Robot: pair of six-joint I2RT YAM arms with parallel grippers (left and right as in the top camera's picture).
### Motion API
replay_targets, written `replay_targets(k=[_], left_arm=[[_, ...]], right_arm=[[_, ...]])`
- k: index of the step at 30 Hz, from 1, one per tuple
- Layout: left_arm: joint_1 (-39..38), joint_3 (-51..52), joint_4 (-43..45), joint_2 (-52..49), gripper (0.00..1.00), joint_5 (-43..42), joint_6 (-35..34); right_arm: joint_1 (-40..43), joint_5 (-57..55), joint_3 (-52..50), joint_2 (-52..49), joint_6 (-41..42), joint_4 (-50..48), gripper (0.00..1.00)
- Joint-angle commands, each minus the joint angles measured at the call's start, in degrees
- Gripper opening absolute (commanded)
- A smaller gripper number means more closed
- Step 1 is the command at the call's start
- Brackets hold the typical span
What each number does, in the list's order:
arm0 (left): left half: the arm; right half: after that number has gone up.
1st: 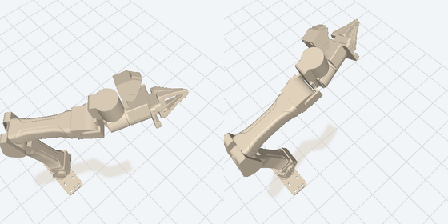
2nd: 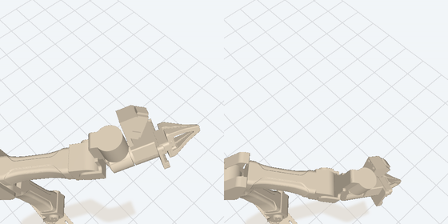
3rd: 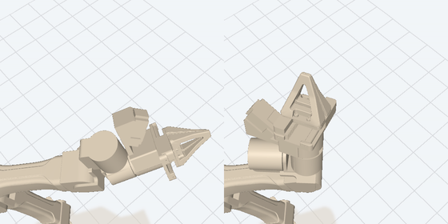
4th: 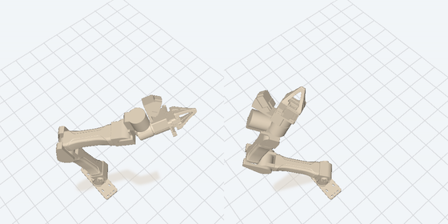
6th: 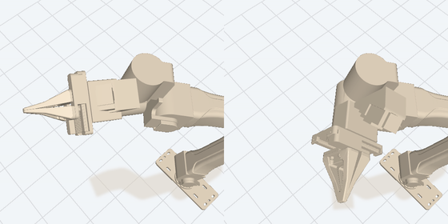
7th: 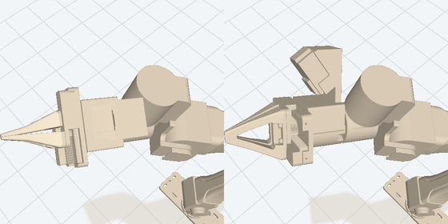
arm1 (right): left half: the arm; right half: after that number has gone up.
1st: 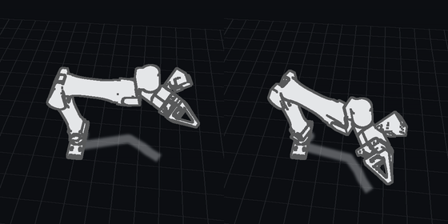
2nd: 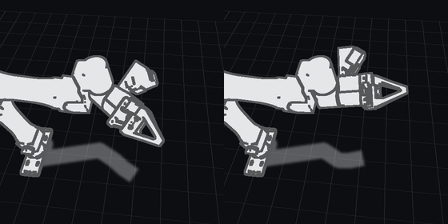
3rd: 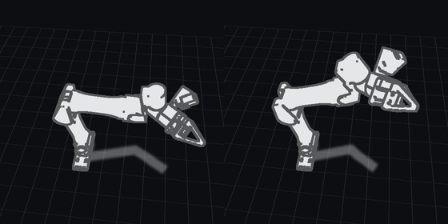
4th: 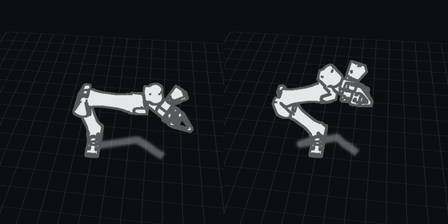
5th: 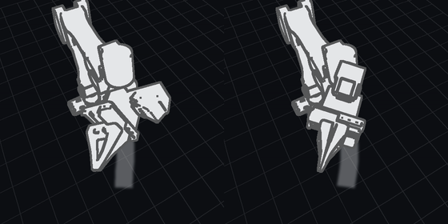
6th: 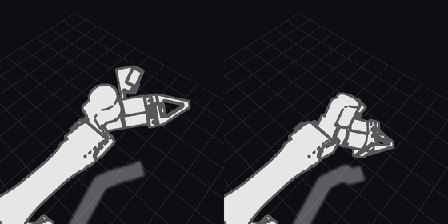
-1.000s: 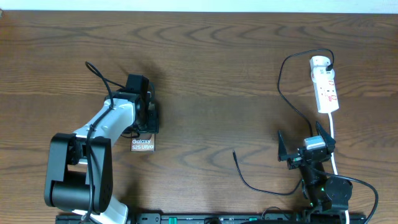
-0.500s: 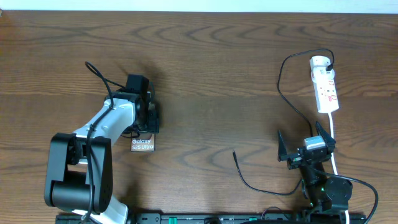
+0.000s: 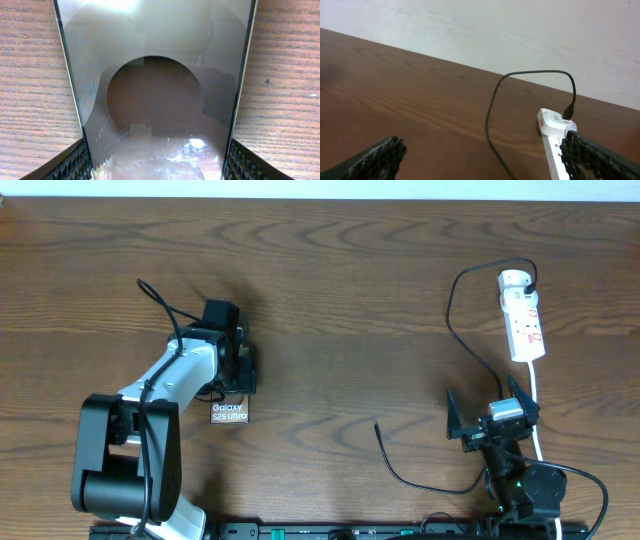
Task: Plug charger to phone and switch on socket
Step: 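Close the left gripper on the silver phone's long edges, then lift the phone with the left gripper and tilt it upright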
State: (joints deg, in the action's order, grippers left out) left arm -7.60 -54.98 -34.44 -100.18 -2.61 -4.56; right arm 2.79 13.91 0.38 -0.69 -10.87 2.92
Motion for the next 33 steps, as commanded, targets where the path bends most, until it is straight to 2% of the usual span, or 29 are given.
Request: replay_targets(k=[1,10,11,13,23,33], left_arm=[[0.2,1.1,-0.2,0.0,0.34,0.7,0.0],[0.2,1.1,-0.2,0.0,0.19,0.3,0.0],[0.2,1.1,-0.2,0.0,0.12,0.3,0.0],[0.2,1.1,-0.1,0.0,0.08,0.3,0.0],[0.2,-0.7,-0.6,2.1,0.07,-0.4,0.0],[0.2,-3.5,-1.2,15.8,0.07,-4.7,-2.4]], right_arm=[[0.3,-0.2,-0.1,0.3,-0.3,0.3,0.99],[0.3,-0.2,-0.1,0.3,-0.3,0.3,0.99],[0.3,-0.2,-0.1,0.3,-0.3,0.3,0.99],[0.3,-0.2,-0.1,0.3,-0.3,0.3,0.99],[0.3,-0.2,-0.1,0.3,-0.3,0.3,0.99],[0.3,-0.2,-0.1,0.3,-0.3,0.3,0.99]])
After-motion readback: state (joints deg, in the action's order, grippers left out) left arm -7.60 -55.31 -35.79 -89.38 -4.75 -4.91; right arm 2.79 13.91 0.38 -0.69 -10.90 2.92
